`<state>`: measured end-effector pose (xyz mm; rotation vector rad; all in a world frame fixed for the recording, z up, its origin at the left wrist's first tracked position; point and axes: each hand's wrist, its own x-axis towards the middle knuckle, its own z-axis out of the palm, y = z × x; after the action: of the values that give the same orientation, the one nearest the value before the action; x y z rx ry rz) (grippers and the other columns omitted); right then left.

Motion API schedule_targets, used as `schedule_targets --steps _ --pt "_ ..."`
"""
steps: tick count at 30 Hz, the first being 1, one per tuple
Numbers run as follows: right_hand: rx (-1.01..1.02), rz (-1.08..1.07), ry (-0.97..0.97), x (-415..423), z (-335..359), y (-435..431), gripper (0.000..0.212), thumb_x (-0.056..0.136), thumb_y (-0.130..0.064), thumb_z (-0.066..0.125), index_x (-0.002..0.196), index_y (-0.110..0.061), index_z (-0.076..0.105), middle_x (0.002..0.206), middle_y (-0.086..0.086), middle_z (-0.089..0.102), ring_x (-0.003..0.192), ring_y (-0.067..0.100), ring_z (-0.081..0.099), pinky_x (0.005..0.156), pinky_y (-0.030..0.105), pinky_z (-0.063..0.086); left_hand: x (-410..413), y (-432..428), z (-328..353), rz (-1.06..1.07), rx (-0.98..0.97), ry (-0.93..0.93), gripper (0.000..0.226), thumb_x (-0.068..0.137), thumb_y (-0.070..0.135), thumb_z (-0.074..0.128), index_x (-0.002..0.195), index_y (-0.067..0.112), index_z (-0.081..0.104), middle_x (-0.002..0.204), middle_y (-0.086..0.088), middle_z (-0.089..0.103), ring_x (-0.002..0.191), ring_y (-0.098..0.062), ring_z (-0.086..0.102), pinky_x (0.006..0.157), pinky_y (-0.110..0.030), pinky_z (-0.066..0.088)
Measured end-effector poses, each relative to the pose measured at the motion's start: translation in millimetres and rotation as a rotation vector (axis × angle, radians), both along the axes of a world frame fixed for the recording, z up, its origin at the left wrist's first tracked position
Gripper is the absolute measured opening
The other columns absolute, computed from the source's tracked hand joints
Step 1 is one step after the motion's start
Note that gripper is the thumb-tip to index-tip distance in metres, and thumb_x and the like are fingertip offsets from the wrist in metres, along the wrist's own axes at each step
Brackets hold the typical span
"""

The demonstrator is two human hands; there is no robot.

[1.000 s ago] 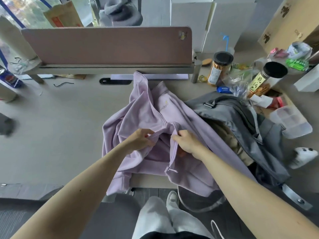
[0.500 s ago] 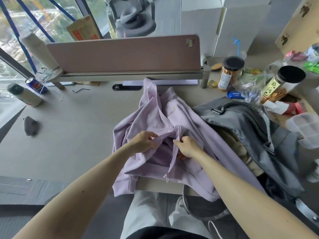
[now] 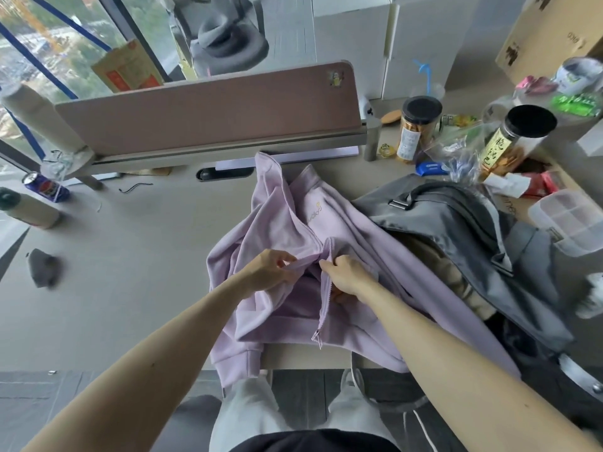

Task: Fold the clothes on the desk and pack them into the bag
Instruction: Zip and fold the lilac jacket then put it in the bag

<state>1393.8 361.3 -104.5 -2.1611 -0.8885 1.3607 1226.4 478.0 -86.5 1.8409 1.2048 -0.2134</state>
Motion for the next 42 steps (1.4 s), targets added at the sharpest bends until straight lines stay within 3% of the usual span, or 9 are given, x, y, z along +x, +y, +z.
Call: schedule_targets --steps 4,8,15,21,28,32,35,38,42 --pt "-0.003 -0.014 0.06 -17 -4 21 0.043 0.098 -0.042 0.047 0.071 -0.01 0.054 0.087 0.021 0.066 0.09 0.04 0.067 0.083 0.049 0.057 -11 16 -2 -0.007 0.048 0.006 0.028 0.082 0.018 0.074 0.11 0.021 0.074 0.103 -0.002 0.069 0.089 -0.014 0.058 0.079 -0.025 0.049" --pt "-0.026 -0.092 0.083 -40 1 46 0.039 0.1 -0.038 0.048 0.078 -0.007 0.056 0.077 0.015 0.065 0.063 0.029 0.067 0.052 0.038 0.059 -34 58 -2 0.076 0.101 -0.043 0.017 0.082 0.019 0.073 0.098 0.023 0.077 0.086 0.001 0.069 0.075 -0.013 0.059 0.061 -0.024 0.046" --pt "-0.068 -0.203 -0.01 -101 7 104 0.031 0.095 -0.028 0.049 0.079 -0.003 0.056 0.072 0.017 0.064 0.056 0.028 0.063 0.044 0.026 0.049 -86 164 22 0.165 0.229 -0.224 0.025 0.081 0.006 0.066 0.088 0.029 0.074 0.081 0.01 0.069 0.071 -0.008 0.062 0.056 -0.017 0.048" --pt "-0.072 -0.312 -0.127 -146 11 140 0.018 0.079 -0.038 0.059 0.078 -0.02 0.058 0.068 -0.001 0.071 0.055 0.018 0.068 0.069 0.032 0.057 -130 229 57 0.065 0.524 -0.326 0.026 0.077 0.01 0.069 0.096 0.025 0.078 0.082 0.005 0.067 0.066 -0.008 0.057 0.052 -0.003 0.035" --pt "-0.151 -0.407 0.037 -174 -15 107 0.014 0.09 -0.011 0.053 0.076 -0.01 0.055 0.071 0.014 0.061 0.06 0.025 0.059 0.05 0.029 0.047 -136 151 -21 -0.365 0.064 -0.229 0.036 0.077 0.033 0.08 0.112 0.026 0.074 0.092 0.006 0.067 0.084 -0.017 0.064 0.064 -0.013 0.043" --pt "-0.285 -0.509 0.355 -196 -36 70 0.031 0.096 -0.031 0.059 0.08 -0.005 0.059 0.059 0.009 0.062 0.049 0.02 0.059 0.054 0.029 0.048 -144 130 -41 -0.117 -0.293 -0.215 0.049 0.081 0.066 0.067 0.096 0.019 0.071 0.087 -0.008 0.072 0.068 -0.019 0.071 0.062 -0.033 0.059" --pt "-0.285 -0.59 0.539 -215 -58 59 0.041 0.093 -0.044 0.064 0.103 -0.004 0.061 0.089 0.016 0.069 0.066 0.025 0.065 0.062 0.033 0.056 -158 121 -44 -0.022 -0.382 0.043 0.076 0.09 0.077 0.038 0.079 0.007 0.064 0.07 -0.016 0.069 0.05 -0.022 0.063 0.05 -0.028 0.051" --pt "-0.143 -0.895 0.828 -229 -79 66 0.043 0.093 -0.039 0.065 0.116 -0.003 0.061 0.103 0.016 0.066 0.081 0.027 0.067 0.077 0.038 0.058 -173 110 -51 -0.111 -0.664 0.256 0.103 0.069 0.096 0.028 0.089 0.005 0.07 0.081 -0.022 0.072 0.053 -0.024 0.059 0.052 -0.025 0.046" --pt "-0.075 -1.169 1.035 -231 -89 76 0.045 0.095 -0.043 0.061 0.113 -0.002 0.06 0.108 0.012 0.064 0.1 0.025 0.064 0.086 0.038 0.055 -168 91 -59 0.084 -0.9 0.085 0.093 0.077 0.091 0.038 0.097 0.005 0.068 0.068 -0.012 0.06 0.049 -0.019 0.042 0.045 -0.024 0.031"
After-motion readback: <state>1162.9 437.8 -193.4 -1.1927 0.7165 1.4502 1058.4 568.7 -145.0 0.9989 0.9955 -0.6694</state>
